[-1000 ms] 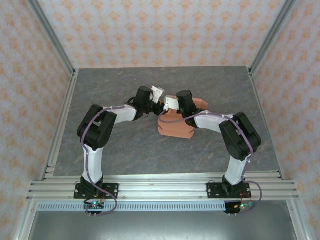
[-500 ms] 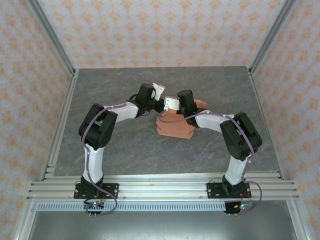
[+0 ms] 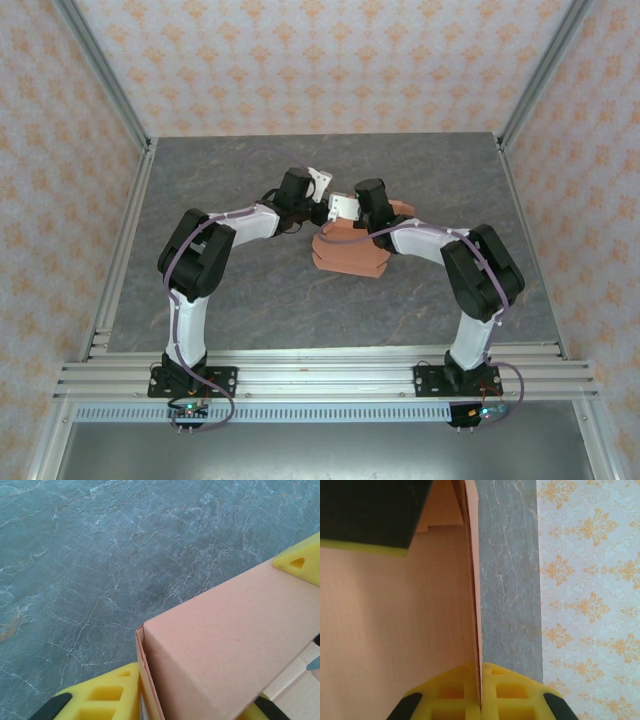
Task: Fold the paper box
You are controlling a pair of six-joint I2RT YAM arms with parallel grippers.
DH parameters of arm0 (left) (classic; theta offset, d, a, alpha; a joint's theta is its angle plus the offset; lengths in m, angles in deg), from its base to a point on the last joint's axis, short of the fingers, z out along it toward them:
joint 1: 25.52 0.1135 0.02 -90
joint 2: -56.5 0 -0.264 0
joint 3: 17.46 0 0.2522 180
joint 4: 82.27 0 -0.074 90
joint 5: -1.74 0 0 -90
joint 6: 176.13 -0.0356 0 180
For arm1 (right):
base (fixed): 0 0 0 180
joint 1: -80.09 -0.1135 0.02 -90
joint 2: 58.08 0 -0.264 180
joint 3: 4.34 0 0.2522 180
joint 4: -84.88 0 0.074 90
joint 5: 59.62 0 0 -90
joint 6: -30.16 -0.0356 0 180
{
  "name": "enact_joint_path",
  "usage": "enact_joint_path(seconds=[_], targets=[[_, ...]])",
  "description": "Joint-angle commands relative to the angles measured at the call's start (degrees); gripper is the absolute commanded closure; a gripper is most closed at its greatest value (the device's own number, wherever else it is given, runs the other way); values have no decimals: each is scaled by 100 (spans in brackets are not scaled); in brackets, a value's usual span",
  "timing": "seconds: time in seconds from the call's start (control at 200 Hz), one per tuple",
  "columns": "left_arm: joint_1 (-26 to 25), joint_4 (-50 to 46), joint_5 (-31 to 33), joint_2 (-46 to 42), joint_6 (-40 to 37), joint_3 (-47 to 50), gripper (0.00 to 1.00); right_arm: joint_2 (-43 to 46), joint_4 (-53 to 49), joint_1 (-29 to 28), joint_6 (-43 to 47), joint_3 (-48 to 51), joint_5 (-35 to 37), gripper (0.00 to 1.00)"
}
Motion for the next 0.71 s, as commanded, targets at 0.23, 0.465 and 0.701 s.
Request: enact_joint_path(seconds=[0.23, 0.465, 0.701], targets=[[141, -637, 815, -72, 199, -14, 76, 316, -215, -7, -222, -116, -192, 100], [97, -684, 813, -239, 94, 185, 69, 239, -242, -29, -266, -217, -85, 100], [41, -605, 716, -277, 170, 382, 64, 221, -281, -27, -283, -300, -4, 100]])
